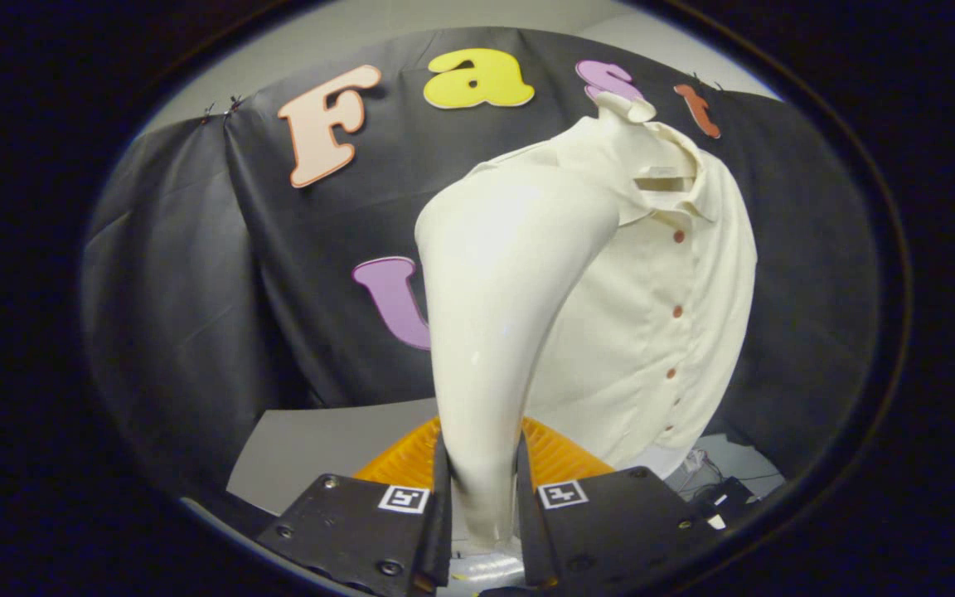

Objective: Iron the clothes twice with a garment steamer, once on the left side and once on the right side.

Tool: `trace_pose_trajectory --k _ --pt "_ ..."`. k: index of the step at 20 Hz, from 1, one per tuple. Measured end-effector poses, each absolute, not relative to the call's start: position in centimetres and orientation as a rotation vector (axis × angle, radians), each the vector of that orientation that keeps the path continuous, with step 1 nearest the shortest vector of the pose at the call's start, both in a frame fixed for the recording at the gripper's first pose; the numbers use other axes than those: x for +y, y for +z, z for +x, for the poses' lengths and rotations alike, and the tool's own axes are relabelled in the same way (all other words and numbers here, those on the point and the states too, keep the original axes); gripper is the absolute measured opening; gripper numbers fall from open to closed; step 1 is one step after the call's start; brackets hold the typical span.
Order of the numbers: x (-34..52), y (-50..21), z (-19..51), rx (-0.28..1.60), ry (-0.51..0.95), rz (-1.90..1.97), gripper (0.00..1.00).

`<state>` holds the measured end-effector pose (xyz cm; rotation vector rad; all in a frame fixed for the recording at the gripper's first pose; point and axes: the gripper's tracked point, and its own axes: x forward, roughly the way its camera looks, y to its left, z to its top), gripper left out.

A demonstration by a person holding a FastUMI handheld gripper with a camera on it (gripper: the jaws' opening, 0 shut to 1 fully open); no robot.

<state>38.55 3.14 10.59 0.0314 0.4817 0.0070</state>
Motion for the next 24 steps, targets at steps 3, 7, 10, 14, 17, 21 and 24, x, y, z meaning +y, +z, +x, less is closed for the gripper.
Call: trace_pose_trajectory --k 3,7,10,14,17,21,24 --pt "0.7 13.4 40.8 0.291 0.000 -0.038 0.33" --pt "-0.1 13.2 43.0 0.205 0.028 -0.076 0.34" --pt "-0.8 10.9 44.6 0.227 0.035 -0.114 0.34" --pt "-1.5 9.6 45.7 0.206 0.098 -0.068 0.35" --pt "-1.6 8.6 45.6 0.196 0.157 -0.002 0.35" --pt "-2.0 7.2 45.2 0.221 0.172 0.039 0.36" --pt "-2.5 6.0 44.6 0.234 0.171 0.056 0.36"
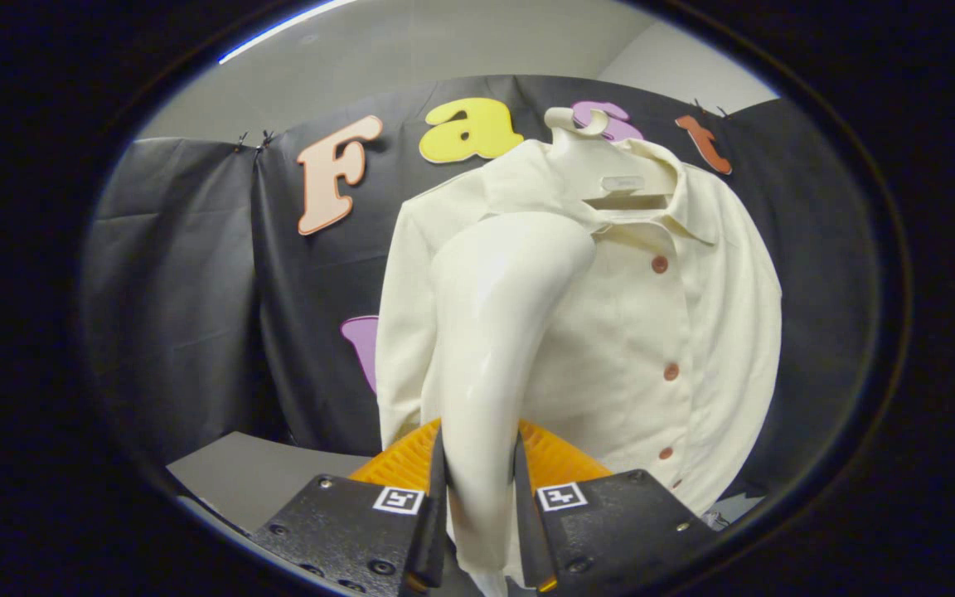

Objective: Iron the clothes twice with a garment steamer, once on the left side and once on the right side.

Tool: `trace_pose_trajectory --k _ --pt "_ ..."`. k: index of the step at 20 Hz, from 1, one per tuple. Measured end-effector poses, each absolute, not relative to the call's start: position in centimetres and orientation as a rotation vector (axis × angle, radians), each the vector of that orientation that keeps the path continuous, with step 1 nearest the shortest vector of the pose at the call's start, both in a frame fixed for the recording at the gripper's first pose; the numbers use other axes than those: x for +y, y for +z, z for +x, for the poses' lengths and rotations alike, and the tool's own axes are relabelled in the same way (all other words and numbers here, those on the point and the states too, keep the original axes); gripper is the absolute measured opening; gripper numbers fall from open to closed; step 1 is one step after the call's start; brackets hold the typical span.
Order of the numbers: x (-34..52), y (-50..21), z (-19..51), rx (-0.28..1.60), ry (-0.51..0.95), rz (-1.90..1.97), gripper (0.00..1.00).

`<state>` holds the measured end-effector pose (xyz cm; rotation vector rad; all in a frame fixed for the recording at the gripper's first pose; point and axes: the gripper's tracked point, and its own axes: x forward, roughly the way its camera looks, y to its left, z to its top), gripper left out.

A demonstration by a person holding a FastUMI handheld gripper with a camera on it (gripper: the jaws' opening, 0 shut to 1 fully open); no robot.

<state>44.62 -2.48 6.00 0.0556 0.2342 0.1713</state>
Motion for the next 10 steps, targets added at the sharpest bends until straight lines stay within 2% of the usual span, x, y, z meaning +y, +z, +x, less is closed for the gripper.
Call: trace_pose_trajectory --k 10 --pt "-4.5 -1.8 42.4 0.310 0.184 0.132 0.36"
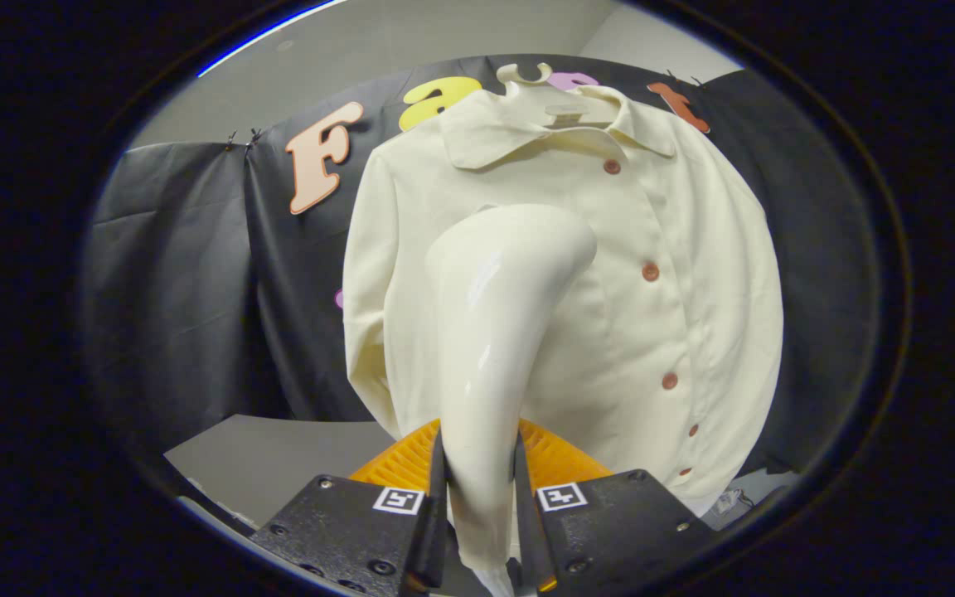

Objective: Iron the clothes twice with a garment steamer, once on the left side and once on the right side.

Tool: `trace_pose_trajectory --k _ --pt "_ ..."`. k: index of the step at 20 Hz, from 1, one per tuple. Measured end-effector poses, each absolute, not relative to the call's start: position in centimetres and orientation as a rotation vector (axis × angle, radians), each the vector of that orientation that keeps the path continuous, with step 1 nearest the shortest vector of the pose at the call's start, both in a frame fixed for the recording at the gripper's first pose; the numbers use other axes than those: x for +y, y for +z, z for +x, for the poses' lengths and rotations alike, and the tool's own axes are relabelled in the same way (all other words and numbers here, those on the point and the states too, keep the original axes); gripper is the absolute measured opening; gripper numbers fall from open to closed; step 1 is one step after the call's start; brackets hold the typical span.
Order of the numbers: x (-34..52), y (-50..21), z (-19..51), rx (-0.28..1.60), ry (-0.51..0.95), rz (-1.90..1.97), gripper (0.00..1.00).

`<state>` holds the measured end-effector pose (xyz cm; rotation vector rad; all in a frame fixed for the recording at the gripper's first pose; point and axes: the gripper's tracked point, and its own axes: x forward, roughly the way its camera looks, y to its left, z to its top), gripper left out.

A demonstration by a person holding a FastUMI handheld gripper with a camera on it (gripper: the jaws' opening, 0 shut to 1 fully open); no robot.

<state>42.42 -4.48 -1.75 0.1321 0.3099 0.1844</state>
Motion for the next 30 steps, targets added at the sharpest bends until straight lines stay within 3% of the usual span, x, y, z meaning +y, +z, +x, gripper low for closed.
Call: trace_pose_trajectory --k 13,30 --pt "-8.4 -12.6 38.9 0.514 0.129 0.133 0.36" --pt "-8.5 -26.8 36.1 0.598 0.145 0.282 0.36"
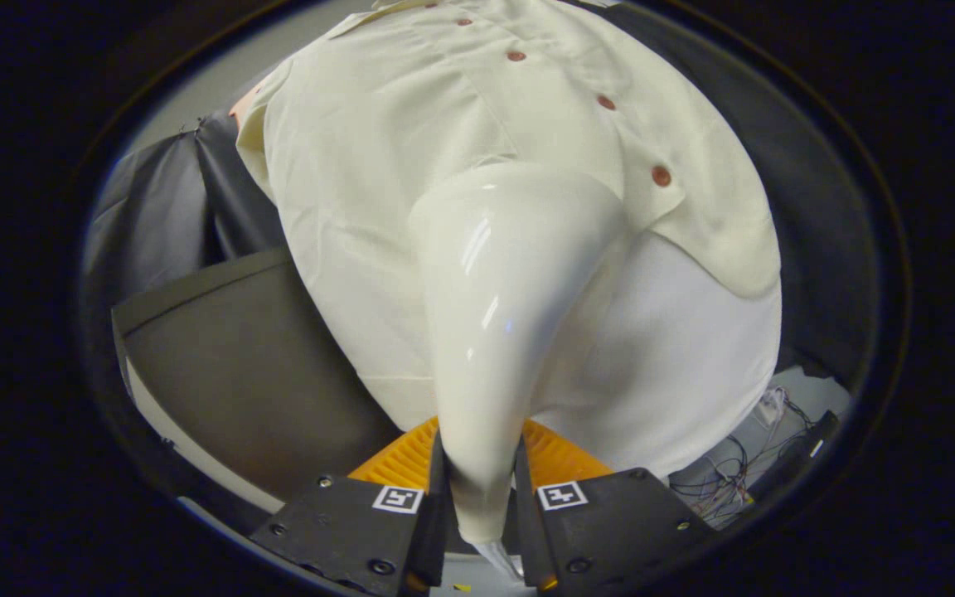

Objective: Iron the clothes twice with a garment steamer, once on the left side and once on the right side.

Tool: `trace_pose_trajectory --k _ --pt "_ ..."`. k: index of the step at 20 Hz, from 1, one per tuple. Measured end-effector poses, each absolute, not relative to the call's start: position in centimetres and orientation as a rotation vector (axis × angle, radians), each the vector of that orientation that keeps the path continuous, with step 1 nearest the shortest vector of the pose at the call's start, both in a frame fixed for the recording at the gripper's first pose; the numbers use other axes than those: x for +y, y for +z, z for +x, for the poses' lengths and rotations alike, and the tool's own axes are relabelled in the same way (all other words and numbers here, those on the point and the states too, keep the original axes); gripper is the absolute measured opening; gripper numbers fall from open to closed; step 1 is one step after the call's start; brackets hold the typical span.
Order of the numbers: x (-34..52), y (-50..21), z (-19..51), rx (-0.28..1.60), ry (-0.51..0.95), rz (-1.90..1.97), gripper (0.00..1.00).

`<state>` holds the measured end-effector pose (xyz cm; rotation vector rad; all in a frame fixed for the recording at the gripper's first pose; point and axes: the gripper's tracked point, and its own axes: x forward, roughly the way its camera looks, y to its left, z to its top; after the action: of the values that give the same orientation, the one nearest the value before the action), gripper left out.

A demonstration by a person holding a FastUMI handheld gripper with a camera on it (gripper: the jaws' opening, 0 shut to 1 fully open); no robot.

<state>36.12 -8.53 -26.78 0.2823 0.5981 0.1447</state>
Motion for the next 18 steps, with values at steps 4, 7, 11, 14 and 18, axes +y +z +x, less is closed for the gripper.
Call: trace_pose_trajectory --k 4,7,11,14,18 --pt "-8.6 -26.3 36.9 0.640 0.138 0.287 0.36" --pt "-8.0 -25.7 37.0 0.658 0.154 0.257 0.36" --pt "-8.1 -21.9 37.2 0.557 0.215 0.174 0.36" --pt "-8.0 -17.3 36.6 0.468 0.214 0.176 0.36" --pt "-10.3 -11.2 36.7 0.380 0.197 0.163 0.36"
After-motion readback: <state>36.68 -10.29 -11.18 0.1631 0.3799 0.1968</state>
